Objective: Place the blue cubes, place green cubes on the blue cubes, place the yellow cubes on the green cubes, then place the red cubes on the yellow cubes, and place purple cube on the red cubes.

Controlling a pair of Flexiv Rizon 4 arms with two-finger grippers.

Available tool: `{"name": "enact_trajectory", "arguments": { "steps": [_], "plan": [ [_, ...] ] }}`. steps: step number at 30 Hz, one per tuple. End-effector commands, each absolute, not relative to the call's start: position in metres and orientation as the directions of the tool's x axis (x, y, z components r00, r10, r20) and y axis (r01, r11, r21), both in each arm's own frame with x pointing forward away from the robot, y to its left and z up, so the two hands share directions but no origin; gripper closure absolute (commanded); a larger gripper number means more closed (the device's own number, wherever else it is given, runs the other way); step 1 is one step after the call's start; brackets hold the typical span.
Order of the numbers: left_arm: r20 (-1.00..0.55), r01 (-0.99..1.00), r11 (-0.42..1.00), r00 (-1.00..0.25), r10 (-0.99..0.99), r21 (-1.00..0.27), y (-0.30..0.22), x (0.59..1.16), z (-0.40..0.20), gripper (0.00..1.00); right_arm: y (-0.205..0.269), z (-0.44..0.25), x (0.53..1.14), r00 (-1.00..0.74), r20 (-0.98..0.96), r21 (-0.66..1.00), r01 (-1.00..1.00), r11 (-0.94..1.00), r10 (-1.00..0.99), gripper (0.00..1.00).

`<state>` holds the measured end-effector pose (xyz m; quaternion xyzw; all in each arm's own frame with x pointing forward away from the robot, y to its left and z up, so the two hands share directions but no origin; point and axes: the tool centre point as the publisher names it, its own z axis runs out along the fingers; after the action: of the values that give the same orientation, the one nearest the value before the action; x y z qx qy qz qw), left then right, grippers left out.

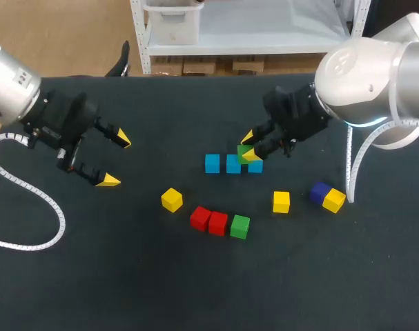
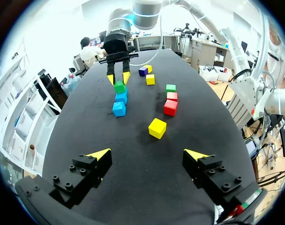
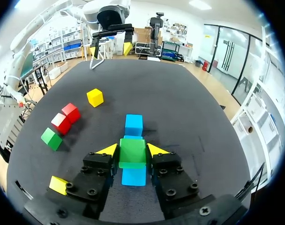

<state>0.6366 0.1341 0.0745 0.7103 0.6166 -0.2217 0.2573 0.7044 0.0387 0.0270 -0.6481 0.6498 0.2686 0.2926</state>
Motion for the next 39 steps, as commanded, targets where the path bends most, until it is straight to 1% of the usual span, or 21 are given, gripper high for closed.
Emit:
{"name": "enact_trajectory", "arguments": {
  "steps": [1, 6, 15, 20, 26, 28, 29, 30, 35, 39],
  "plan": [
    [-0.634, 0.99, -0.108, 0.144, 0.759, 0.096, 0.135, 0.636, 0.073, 0.0, 0.039, 0.027, 0.706, 0.013, -0.729, -0.03, -0.999, 0.013, -0.684, 0.67],
    [-0.634, 0.99, -0.108, 0.144, 0.759, 0.096, 0.135, 0.636, 0.073, 0.0, 0.039, 0.027, 0.706, 0.013, -0.729, -0.029, -1.0, 0.012, -0.684, 0.64],
    [-0.634, 0.99, -0.108, 0.144, 0.759, 0.096, 0.135, 0.636, 0.073, 0.0, 0.039, 0.027, 0.707, 0.015, -0.729, -0.029, -1.0, 0.009, -0.684, 0.64],
    [-0.634, 0.99, -0.108, 0.144, 0.759, 0.096, 0.135, 0.636, 0.073, 0.0, 0.039, 0.027, 0.707, 0.015, -0.729, -0.028, -1.0, 0.008, -0.684, 0.58],
    [-0.634, 0.99, -0.108, 0.144, 0.759, 0.096, 0.135, 0.636, 0.073, 0.0, 0.039, 0.026, 0.707, 0.009, -0.731, -0.023, -1.0, 0.011, -0.683, 0.56],
    [-0.634, 0.99, -0.108, 0.144, 0.759, 0.096, 0.135, 0.636, 0.073, 0.0, 0.039, 0.026, 0.707, 0.009, -0.732, -0.021, -1.0, 0.009, -0.681, 0.51],
    [-0.634, 0.99, -0.108, 0.144, 0.759, 0.096, 0.135, 0.636, 0.073, 0.0, 0.039, 0.026, 0.707, 0.009, -0.732, -0.021, -1.0, 0.008, -0.681, 0.08],
    [-0.634, 0.99, -0.108, 0.144, 0.759, 0.096, 0.135, 0.636, 0.073, 0.0, 0.038, 0.026, 0.707, 0.01, -0.733, -0.019, -1.0, 0.005, -0.681, 0.0],
    [-0.634, 0.99, -0.108, 0.144, 0.759, 0.096, 0.135, 0.636, 0.073, 0.0, 0.03, 0.033, 0.708, -0.033, -0.754, 0.017, -0.999, 0.03, -0.656, 0.0],
    [-0.634, 0.99, -0.108, 0.144, 0.759, 0.096, 0.135, 0.636, 0.073, 0.0, 0.012, 0.047, 0.707, -0.073, -0.779, 0.044, -0.997, 0.061, -0.623, 0.0]
  ]
}}
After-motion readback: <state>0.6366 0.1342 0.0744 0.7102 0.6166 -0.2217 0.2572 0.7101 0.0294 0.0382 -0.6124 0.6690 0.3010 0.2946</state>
